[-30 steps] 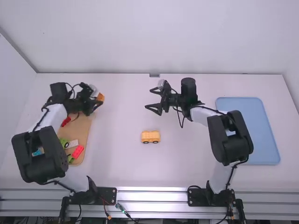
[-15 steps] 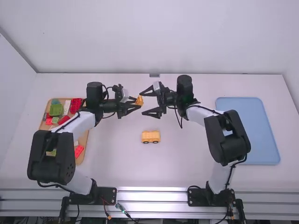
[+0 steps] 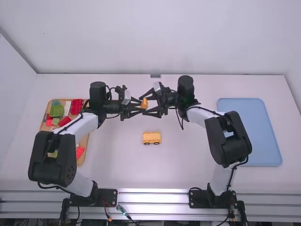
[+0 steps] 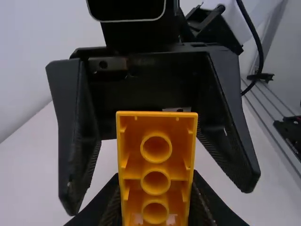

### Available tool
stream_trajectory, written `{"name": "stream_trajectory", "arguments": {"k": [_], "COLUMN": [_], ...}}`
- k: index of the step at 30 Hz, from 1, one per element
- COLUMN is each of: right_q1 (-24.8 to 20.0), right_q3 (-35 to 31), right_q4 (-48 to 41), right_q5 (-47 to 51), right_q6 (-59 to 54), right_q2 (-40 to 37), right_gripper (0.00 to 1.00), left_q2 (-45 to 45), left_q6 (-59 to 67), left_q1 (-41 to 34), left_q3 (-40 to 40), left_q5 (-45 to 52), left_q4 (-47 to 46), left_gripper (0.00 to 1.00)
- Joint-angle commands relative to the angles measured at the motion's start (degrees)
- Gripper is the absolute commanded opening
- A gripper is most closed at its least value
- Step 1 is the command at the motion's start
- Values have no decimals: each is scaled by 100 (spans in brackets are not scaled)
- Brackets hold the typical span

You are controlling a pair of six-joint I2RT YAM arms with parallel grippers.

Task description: Assemble lego blocks to make yellow taxi

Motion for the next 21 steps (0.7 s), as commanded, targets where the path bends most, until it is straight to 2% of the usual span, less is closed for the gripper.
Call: {"name": "stream_trajectory", "arguments": {"k": [1,5,10,18,21], "right_q1": [-85,-229,-227,-208,-212], "right_q3": [184,184,177,177,177], "right_q4": [37,131,658,769,769], "right_q5": [-118,-61,205,315,334], "right_q6": [55,227,914,940,933], "right_q2": [79,66,66,66,66], "right_gripper": [74,74,71,67,64], "left_q2": [-153,-153,-153,-153,-153], "left_q6": [-22,-20,-39,-103,-455], "left_q1": [2,-2,-9,31,-11], "left_q3": [-50,-50,-52,-52,-55], "left_q5": [76,-92,-254,-243,-260], "left_q4": [35,39,57,232,573], "left_gripper": [9,8,8,7,7]}}
